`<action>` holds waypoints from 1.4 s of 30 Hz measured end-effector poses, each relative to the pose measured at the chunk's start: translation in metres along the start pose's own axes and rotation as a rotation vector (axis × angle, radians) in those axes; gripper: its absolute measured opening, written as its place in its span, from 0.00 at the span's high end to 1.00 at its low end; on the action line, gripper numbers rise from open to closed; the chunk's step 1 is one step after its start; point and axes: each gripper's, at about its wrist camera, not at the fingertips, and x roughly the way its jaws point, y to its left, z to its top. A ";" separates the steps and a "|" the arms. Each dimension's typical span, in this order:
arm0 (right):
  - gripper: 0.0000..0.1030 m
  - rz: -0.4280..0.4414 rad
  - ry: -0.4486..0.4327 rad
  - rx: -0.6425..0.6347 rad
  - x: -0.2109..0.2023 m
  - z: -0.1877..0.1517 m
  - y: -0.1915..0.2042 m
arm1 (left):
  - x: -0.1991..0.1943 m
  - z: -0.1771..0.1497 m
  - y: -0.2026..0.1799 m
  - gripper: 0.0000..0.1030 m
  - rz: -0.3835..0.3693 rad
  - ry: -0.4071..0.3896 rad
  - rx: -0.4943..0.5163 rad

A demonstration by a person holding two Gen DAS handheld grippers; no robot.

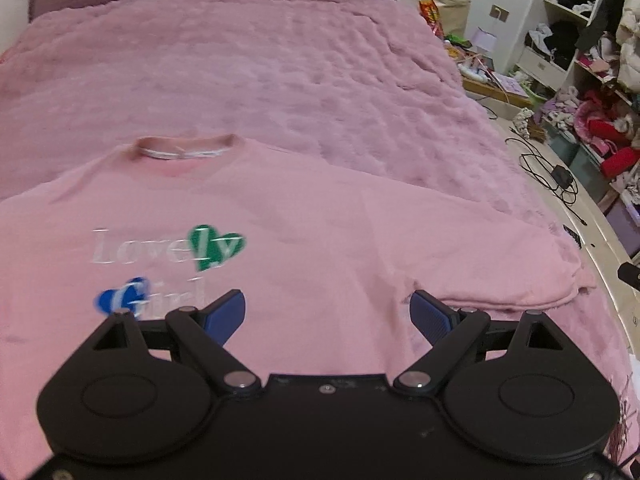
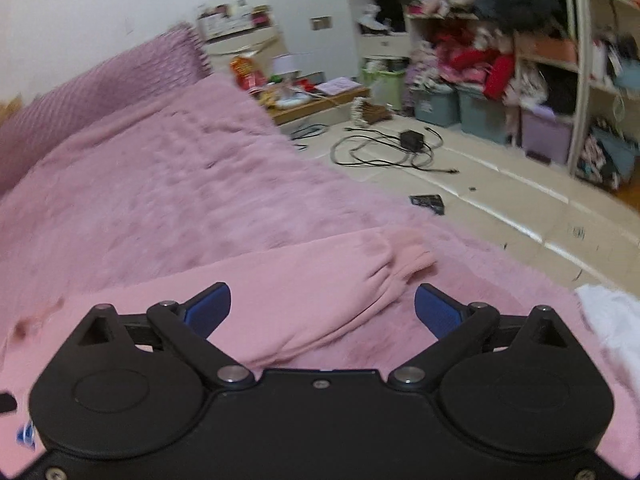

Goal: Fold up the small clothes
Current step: 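Grasp the sweatshirt sleeve cuff with the right tool and lift it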

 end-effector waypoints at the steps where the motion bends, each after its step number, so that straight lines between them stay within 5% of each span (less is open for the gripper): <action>1: 0.12 -0.002 0.004 0.029 0.012 0.001 -0.010 | 0.011 0.001 -0.002 0.08 -0.016 -0.004 0.000; 5: 0.41 -0.056 0.029 0.075 0.059 -0.001 -0.037 | 0.051 0.004 -0.010 0.08 -0.054 -0.006 -0.025; 11: 0.59 -0.101 0.050 0.215 0.110 -0.004 -0.073 | 0.089 0.010 -0.024 0.08 -0.031 0.017 -0.006; 18: 0.64 -0.034 0.026 0.354 0.135 0.000 -0.090 | 0.114 0.014 -0.037 0.08 -0.013 0.004 0.041; 25: 0.64 -0.057 0.051 0.407 0.159 0.006 -0.089 | 0.134 0.009 -0.042 0.08 -0.006 0.039 0.051; 28: 0.89 -0.037 0.053 0.399 0.162 0.007 -0.086 | 0.139 0.006 -0.043 0.08 -0.007 0.055 0.054; 42: 0.90 0.058 -0.091 0.349 0.113 0.035 -0.056 | 0.169 -0.011 -0.040 0.07 -0.020 0.099 0.047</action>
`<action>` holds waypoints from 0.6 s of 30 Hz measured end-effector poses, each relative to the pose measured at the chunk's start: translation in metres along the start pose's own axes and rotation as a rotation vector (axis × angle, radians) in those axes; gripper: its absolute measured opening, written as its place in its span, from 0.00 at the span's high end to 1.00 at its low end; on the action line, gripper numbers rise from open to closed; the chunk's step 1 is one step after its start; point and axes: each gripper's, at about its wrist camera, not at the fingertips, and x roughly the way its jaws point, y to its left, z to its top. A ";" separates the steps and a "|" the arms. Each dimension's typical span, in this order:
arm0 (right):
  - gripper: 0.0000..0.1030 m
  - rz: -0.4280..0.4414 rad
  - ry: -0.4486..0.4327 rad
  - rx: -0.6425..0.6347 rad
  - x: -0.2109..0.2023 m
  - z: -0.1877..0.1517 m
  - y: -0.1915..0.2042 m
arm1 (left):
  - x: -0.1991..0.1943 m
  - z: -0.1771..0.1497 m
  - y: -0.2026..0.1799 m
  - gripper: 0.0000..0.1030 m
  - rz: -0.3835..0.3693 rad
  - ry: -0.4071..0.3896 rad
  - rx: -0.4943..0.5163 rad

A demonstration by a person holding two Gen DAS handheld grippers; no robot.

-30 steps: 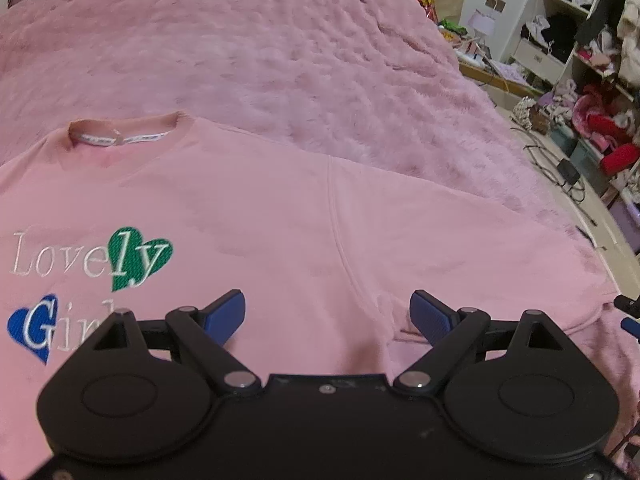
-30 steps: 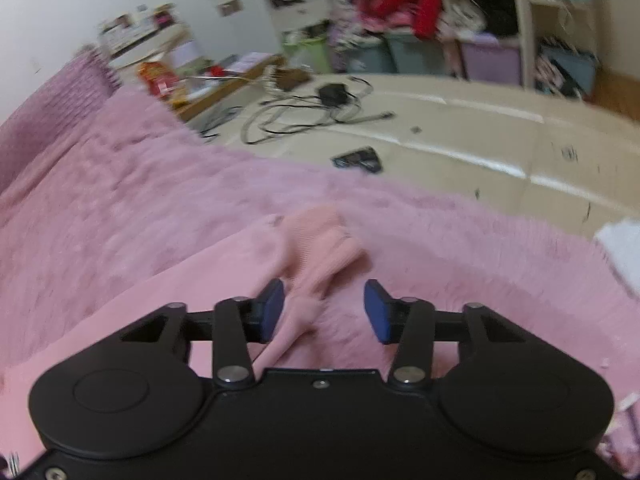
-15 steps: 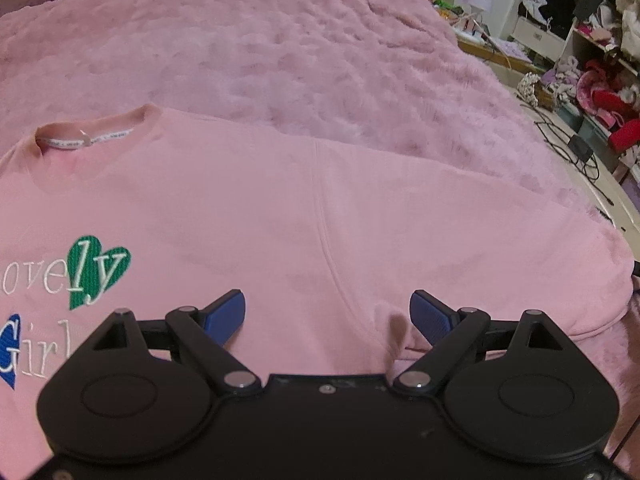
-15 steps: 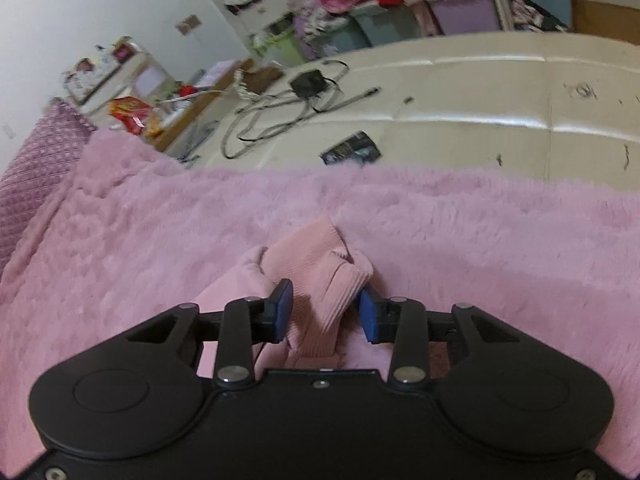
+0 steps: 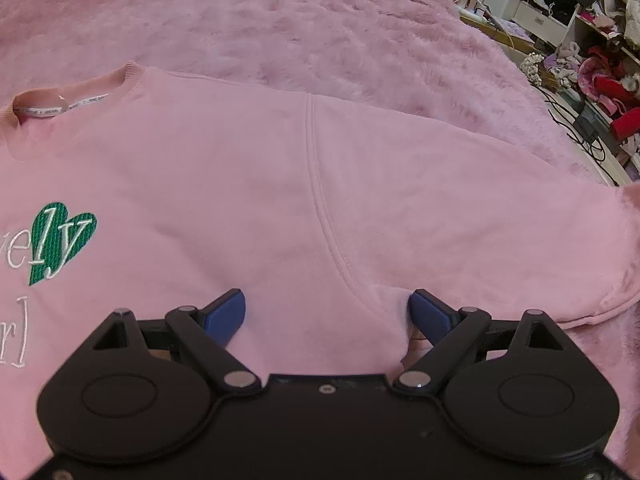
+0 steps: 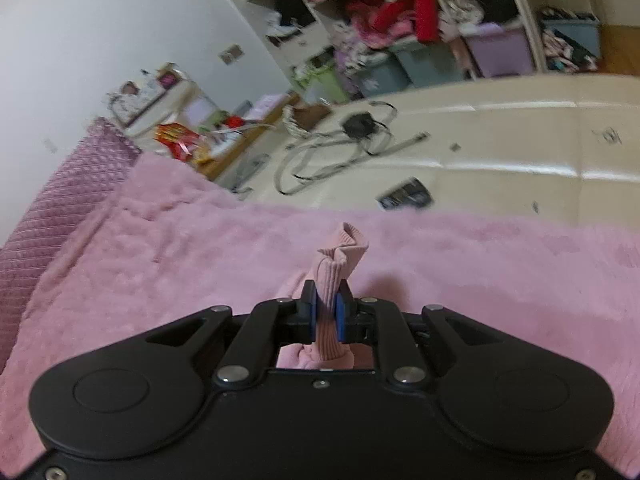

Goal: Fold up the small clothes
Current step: 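Grasp the sweatshirt sleeve cuff with the right tool and lift it, then carry the sleeve across the sweatshirt front and open the right tool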

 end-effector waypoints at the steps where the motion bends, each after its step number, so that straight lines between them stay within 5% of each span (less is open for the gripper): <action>1: 0.90 0.018 -0.009 -0.009 -0.005 0.002 0.007 | 0.001 0.000 0.000 0.07 0.000 0.000 0.002; 9: 0.90 0.157 -0.030 -0.076 -0.033 0.004 0.075 | -0.015 0.005 0.016 0.08 -0.077 -0.005 -0.024; 18: 0.90 0.361 0.018 -0.153 -0.060 -0.039 0.177 | -0.113 0.002 0.109 0.08 -0.031 -0.113 -0.149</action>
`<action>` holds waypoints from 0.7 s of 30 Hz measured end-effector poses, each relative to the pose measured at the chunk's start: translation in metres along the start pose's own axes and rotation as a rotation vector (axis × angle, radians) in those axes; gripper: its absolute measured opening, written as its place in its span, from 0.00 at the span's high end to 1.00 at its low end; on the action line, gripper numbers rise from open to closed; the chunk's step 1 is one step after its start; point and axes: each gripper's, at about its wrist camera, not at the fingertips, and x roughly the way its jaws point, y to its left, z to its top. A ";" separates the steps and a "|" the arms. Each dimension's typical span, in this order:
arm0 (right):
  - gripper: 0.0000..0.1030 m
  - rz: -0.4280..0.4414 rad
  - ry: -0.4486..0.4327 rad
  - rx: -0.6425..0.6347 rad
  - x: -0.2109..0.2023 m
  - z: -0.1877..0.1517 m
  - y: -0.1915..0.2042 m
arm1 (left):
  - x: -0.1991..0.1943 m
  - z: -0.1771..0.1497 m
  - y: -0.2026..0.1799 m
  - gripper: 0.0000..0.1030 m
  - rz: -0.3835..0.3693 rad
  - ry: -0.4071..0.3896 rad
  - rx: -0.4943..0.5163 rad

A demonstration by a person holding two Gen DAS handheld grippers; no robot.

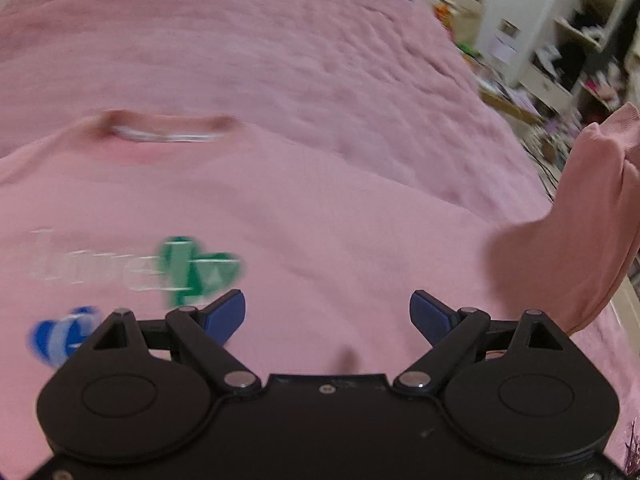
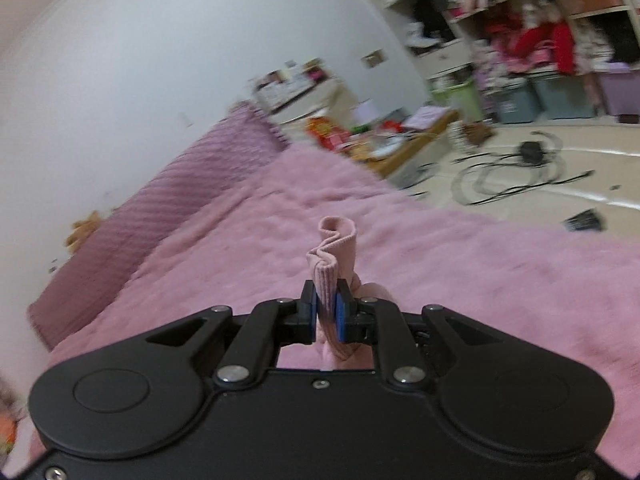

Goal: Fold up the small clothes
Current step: 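Carry the sleeve across the sweatshirt front and open the right tool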

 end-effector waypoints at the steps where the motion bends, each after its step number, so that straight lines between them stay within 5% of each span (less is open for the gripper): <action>1: 0.90 0.020 0.010 -0.006 0.003 -0.007 0.012 | -0.008 -0.001 0.013 0.08 0.010 -0.006 -0.015; 12: 0.90 0.242 0.196 -0.023 0.032 -0.106 0.128 | -0.071 -0.035 0.140 0.08 0.240 -0.003 -0.122; 21: 0.90 0.408 0.366 -0.053 0.049 -0.193 0.208 | -0.115 -0.056 0.196 0.08 0.326 -0.006 -0.246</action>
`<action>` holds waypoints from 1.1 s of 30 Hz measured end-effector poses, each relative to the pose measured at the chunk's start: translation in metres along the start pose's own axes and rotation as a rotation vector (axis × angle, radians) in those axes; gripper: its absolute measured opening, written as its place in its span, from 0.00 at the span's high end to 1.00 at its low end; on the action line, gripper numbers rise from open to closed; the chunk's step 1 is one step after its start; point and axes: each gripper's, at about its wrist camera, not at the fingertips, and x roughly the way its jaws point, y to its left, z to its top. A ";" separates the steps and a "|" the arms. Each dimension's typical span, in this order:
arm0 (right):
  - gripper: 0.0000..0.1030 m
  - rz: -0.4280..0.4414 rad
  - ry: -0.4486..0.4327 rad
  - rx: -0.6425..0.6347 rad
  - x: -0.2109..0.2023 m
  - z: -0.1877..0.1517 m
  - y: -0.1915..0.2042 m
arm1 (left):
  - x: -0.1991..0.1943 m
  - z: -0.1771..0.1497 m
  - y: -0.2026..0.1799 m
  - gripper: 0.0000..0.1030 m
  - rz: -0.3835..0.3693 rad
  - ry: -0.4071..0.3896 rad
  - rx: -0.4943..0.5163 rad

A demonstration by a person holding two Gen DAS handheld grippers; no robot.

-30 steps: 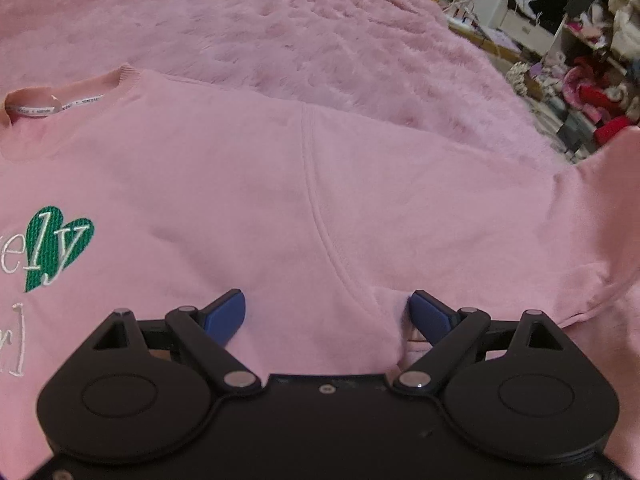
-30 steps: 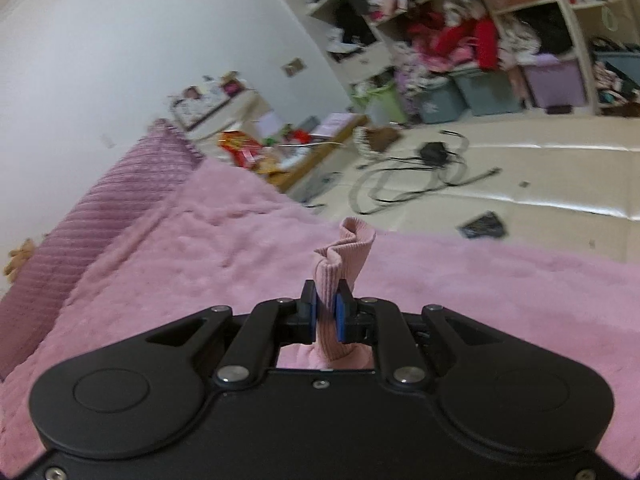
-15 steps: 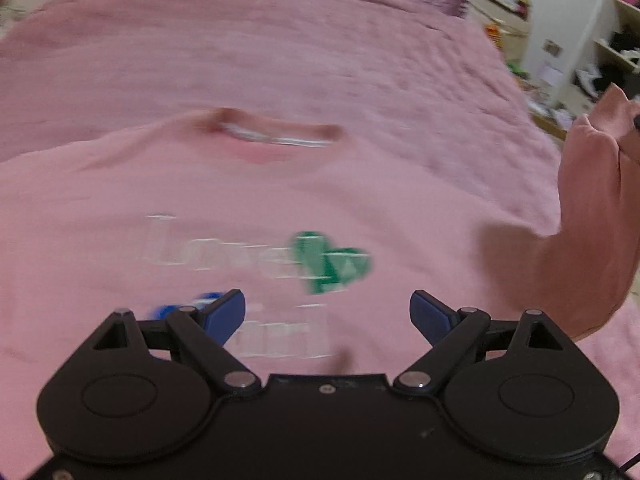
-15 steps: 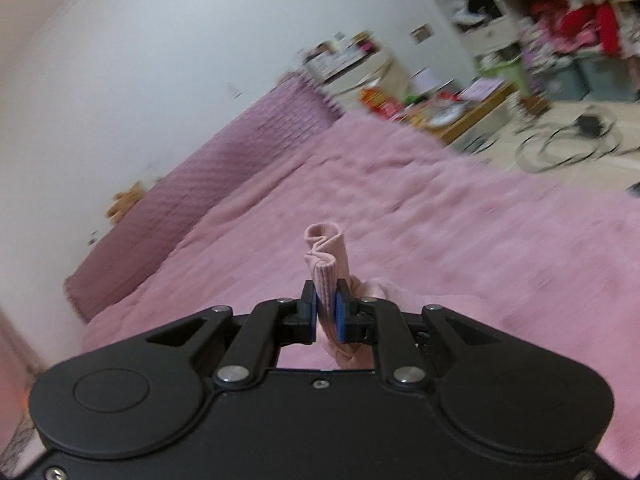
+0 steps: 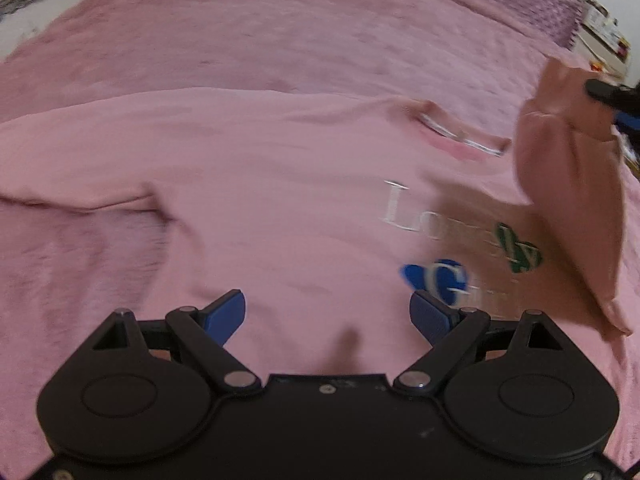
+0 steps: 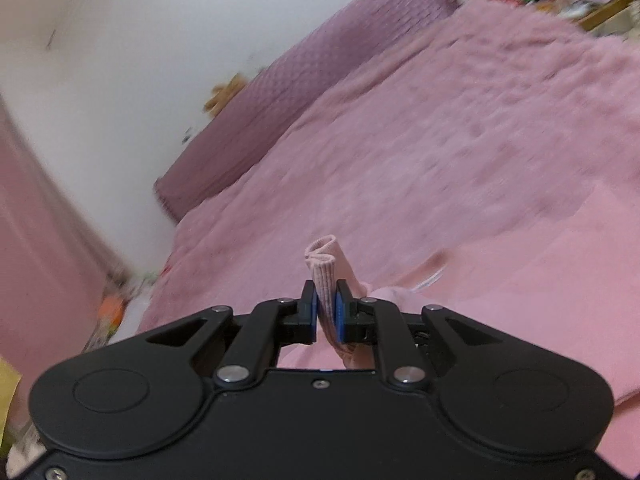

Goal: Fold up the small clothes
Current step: 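Carry the sleeve across the sweatshirt front and open the right tool, then move the left tool to the other sleeve cuff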

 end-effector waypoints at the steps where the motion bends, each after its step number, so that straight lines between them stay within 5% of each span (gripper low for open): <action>1: 0.90 0.013 0.020 -0.003 0.007 -0.007 0.006 | -0.002 -0.001 0.005 0.08 0.011 -0.003 -0.005; 8: 0.90 0.059 0.151 -0.044 0.059 -0.055 0.029 | -0.012 -0.012 0.039 0.08 0.054 -0.010 -0.078; 12: 0.90 0.016 0.229 -0.125 0.083 -0.089 0.032 | -0.010 -0.018 0.053 0.08 0.061 -0.004 -0.098; 15: 0.78 0.002 0.300 -0.150 0.096 -0.112 0.023 | -0.011 -0.019 0.053 0.08 0.068 -0.005 -0.097; 17: 0.59 0.010 0.336 -0.130 0.100 -0.119 0.015 | -0.013 -0.017 0.052 0.08 0.068 -0.016 -0.097; 19: 0.59 0.029 0.341 -0.136 0.092 -0.118 0.014 | -0.017 -0.015 0.050 0.08 0.066 -0.038 -0.095; 23: 0.59 0.044 0.224 -0.155 0.044 -0.083 0.001 | -0.025 -0.001 0.037 0.08 0.027 -0.090 -0.078; 28: 0.59 -0.206 0.035 -0.356 -0.025 -0.037 -0.030 | -0.025 0.025 -0.004 0.08 -0.057 -0.184 -0.016; 33: 0.58 -0.355 0.027 -0.378 -0.055 -0.013 -0.074 | 0.005 0.045 -0.044 0.08 -0.151 -0.204 0.007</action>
